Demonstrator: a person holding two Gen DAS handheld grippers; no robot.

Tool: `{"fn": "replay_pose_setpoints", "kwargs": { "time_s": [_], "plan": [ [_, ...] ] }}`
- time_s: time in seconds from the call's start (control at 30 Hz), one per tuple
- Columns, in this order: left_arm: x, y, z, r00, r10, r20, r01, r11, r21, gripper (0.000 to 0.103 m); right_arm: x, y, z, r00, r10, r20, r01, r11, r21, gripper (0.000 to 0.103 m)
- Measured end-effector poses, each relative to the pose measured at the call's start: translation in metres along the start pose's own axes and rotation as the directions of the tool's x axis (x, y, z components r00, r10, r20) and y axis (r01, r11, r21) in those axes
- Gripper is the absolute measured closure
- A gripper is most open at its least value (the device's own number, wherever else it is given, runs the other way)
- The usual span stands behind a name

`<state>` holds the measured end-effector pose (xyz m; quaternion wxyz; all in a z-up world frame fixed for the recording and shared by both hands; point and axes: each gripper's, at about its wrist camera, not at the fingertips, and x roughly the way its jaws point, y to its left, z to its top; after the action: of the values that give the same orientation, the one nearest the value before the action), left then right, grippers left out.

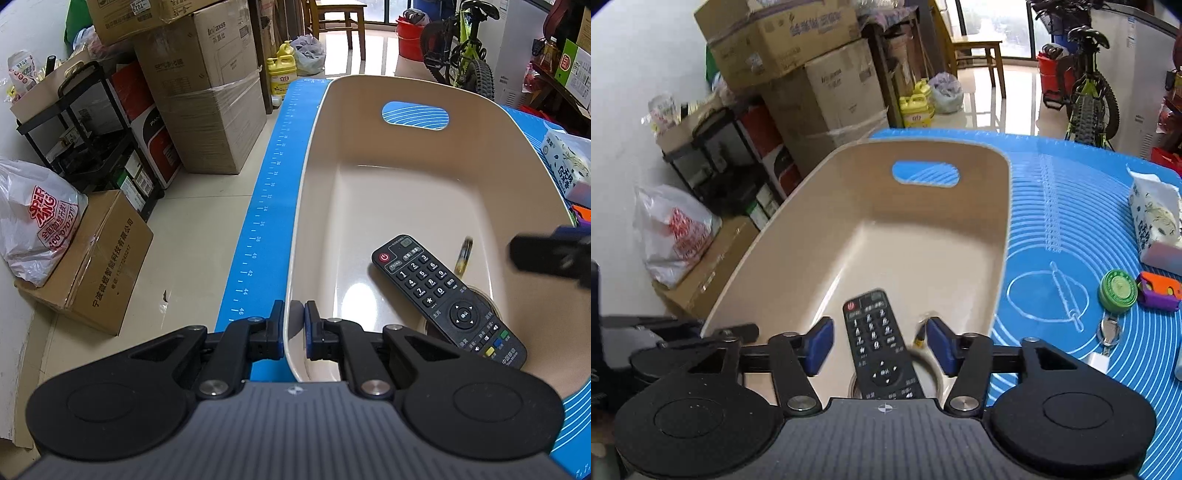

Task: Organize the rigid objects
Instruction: 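Carry the battery with the right tool into the basket and release, then move the right tool to the white charger and close on it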

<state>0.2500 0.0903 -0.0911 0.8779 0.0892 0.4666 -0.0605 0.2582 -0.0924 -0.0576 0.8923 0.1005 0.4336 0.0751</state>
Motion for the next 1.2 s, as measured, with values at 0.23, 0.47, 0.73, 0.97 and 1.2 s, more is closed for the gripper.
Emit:
{"fn": "replay_pose_setpoints", "kwargs": {
  "time_s": [0.23, 0.47, 0.73, 0.97, 1.2],
  "plan": [
    [0.0, 0.0, 0.0, 1.0, -0.001, -0.001, 0.001, 1.0, -0.004, 0.091, -0.041, -0.029, 0.008, 0.992, -0.029, 0.125, 0.025, 0.999, 0.039, 0.017],
    [0.001, 0.0, 0.0, 1.0, 0.0, -0.001, 0.0, 1.0, -0.007, 0.091, -0.064, -0.084, 0.007, 0.976, -0.109, 0.187, 0.072, 0.979, 0.193, 0.011],
    [0.001, 0.001, 0.0, 1.0, 0.0, -0.001, 0.0, 1.0, -0.009, 0.091, -0.029, -0.131, -0.018, 0.977, -0.208, 0.052, 0.191, 0.954, 0.23, 0.01],
    [0.001, 0.001, 0.0, 1.0, 0.0, -0.002, 0.0, 1.0, -0.008, 0.091, 0.007, -0.156, -0.043, 0.966, -0.251, -0.062, 0.258, 0.938, 0.23, 0.01],
    [0.0, 0.002, 0.0, 1.0, 0.0, -0.001, 0.0, 1.0, -0.005, 0.091, 0.029, -0.157, -0.054, 0.954, -0.272, -0.122, 0.292, 0.937, 0.192, 0.014]
  ]
}}
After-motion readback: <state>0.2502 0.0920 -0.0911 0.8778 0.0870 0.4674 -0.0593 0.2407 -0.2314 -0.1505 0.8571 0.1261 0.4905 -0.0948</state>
